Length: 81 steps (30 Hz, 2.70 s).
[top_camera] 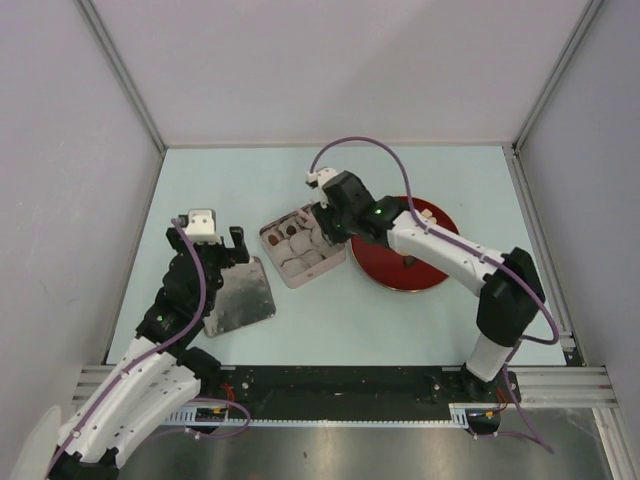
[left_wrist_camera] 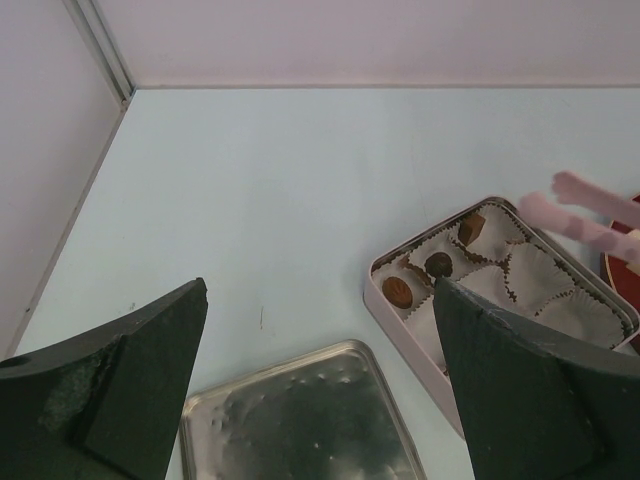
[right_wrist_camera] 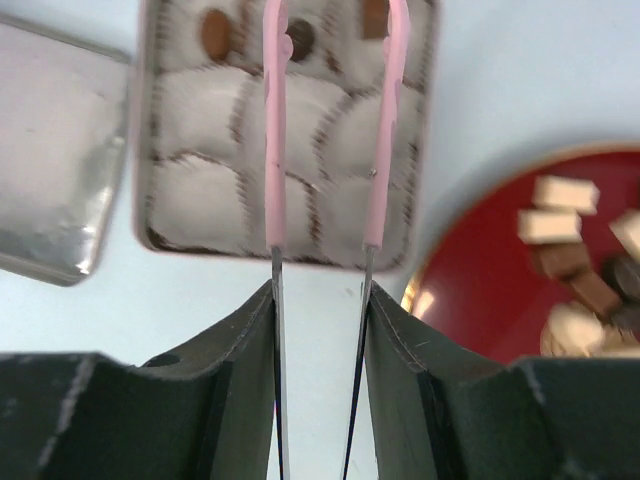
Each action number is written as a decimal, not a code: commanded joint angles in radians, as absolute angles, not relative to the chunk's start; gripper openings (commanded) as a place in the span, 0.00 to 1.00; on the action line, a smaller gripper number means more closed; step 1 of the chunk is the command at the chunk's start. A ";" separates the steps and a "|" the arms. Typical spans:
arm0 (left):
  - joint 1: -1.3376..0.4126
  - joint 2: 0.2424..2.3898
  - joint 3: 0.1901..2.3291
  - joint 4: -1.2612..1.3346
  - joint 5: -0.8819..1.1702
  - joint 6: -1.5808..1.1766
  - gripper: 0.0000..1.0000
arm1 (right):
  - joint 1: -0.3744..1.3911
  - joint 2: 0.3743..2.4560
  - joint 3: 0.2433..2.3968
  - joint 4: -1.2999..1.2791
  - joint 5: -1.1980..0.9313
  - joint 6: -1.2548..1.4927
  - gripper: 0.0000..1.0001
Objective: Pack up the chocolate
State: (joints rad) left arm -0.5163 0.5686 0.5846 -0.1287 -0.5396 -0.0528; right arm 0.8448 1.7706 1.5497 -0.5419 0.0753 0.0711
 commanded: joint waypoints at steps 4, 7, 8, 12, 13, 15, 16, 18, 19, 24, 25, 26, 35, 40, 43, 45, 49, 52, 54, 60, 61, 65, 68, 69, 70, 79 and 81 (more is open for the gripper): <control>-0.511 0.581 0.586 -0.091 -0.537 -0.061 1.00 | 0.747 1.589 1.373 -0.612 0.158 0.173 0.41; -0.511 0.587 0.588 -0.092 -0.532 -0.061 1.00 | 0.710 1.537 1.295 -0.635 0.181 0.213 0.41; -0.511 0.589 0.588 -0.092 -0.532 -0.063 1.00 | 0.689 1.525 1.276 -0.641 0.187 0.224 0.40; -0.511 0.594 0.587 -0.092 -0.532 -0.061 1.00 | 0.640 1.476 1.189 -0.655 0.192 0.268 0.41; -0.511 0.595 0.588 -0.092 -0.531 -0.063 1.00 | 0.629 1.462 1.160 -0.663 0.195 0.279 0.41; -0.511 0.595 0.588 -0.092 -0.529 -0.063 1.00 | 0.605 1.450 1.132 -0.667 0.199 0.291 0.42; -0.511 0.597 0.588 -0.092 -0.528 -0.063 1.00 | 0.597 1.441 1.120 -0.669 0.202 0.294 0.42; -0.509 0.598 0.588 -0.091 -0.528 -0.063 1.00 | 0.581 1.433 1.085 -0.670 0.204 0.302 0.43; -0.511 0.598 0.588 -0.091 -0.528 -0.063 1.00 | 0.566 1.430 1.072 -0.666 0.203 0.307 0.43; -0.511 0.598 0.588 -0.094 -0.525 -0.066 1.00 | 0.523 1.422 1.012 -0.635 0.192 0.328 0.43; -0.511 0.598 0.588 -0.094 -0.525 -0.066 1.00 | 0.514 1.422 1.008 -0.629 0.187 0.325 0.43; -0.511 0.598 0.589 -0.094 -0.523 -0.066 1.00 | 0.508 1.425 1.003 -0.621 0.180 0.327 0.43; -0.511 0.597 0.588 -0.095 -0.526 -0.064 1.00 | 0.489 1.476 0.999 -0.554 0.152 0.311 0.43; -0.511 0.595 0.588 -0.095 -0.528 -0.063 1.00 | 0.486 1.503 0.999 -0.528 0.120 0.305 0.42; -0.511 0.595 0.588 -0.094 -0.526 -0.064 1.00 | 0.486 1.511 0.999 -0.534 0.120 0.304 0.40; -0.511 0.595 0.588 -0.092 -0.528 -0.063 1.00 | 0.486 1.511 0.999 -0.538 0.123 0.304 0.38; -0.511 0.595 0.588 -0.091 -0.526 -0.063 1.00 | 0.485 1.511 0.999 -0.543 0.129 0.296 0.33; -0.511 0.595 0.586 -0.091 -0.525 -0.063 1.00 | 0.491 1.506 0.999 -0.548 0.133 0.290 0.23; -0.511 0.594 0.586 -0.090 -0.525 -0.063 1.00 | 0.495 1.496 0.999 -0.545 0.144 0.276 0.18; -0.511 0.600 0.588 -0.089 -0.522 -0.064 1.00 | 0.520 1.445 1.009 -0.528 0.135 0.253 0.07; -0.511 0.600 0.588 -0.090 -0.522 -0.064 1.00 | 0.522 1.439 1.012 -0.528 0.133 0.247 0.05; -0.511 0.600 0.588 -0.090 -0.522 -0.064 1.00 | 0.560 1.424 1.049 -0.537 0.152 0.230 0.04; -0.511 0.598 0.588 -0.089 -0.520 -0.064 1.00 | 0.578 1.427 1.087 -0.532 0.160 0.218 0.04; -0.511 0.598 0.588 -0.089 -0.519 -0.066 1.00 | 0.593 1.427 1.097 -0.529 0.158 0.216 0.04; -0.511 0.598 0.588 -0.090 -0.518 -0.064 1.00 | 0.603 1.436 1.121 -0.522 0.149 0.207 0.04; -0.511 0.584 0.588 -0.094 -0.522 -0.064 1.00 | 0.722 1.552 1.295 -0.497 0.124 0.155 0.04; -0.511 0.581 0.588 -0.094 -0.523 -0.063 1.00 | 0.736 1.589 1.330 -0.494 0.117 0.149 0.05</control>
State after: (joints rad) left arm -0.5163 0.5957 0.5846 -0.1287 -0.5209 -0.0544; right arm 0.7036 1.5337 1.2457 -0.5362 0.1242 0.1833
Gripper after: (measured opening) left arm 0.996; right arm 0.350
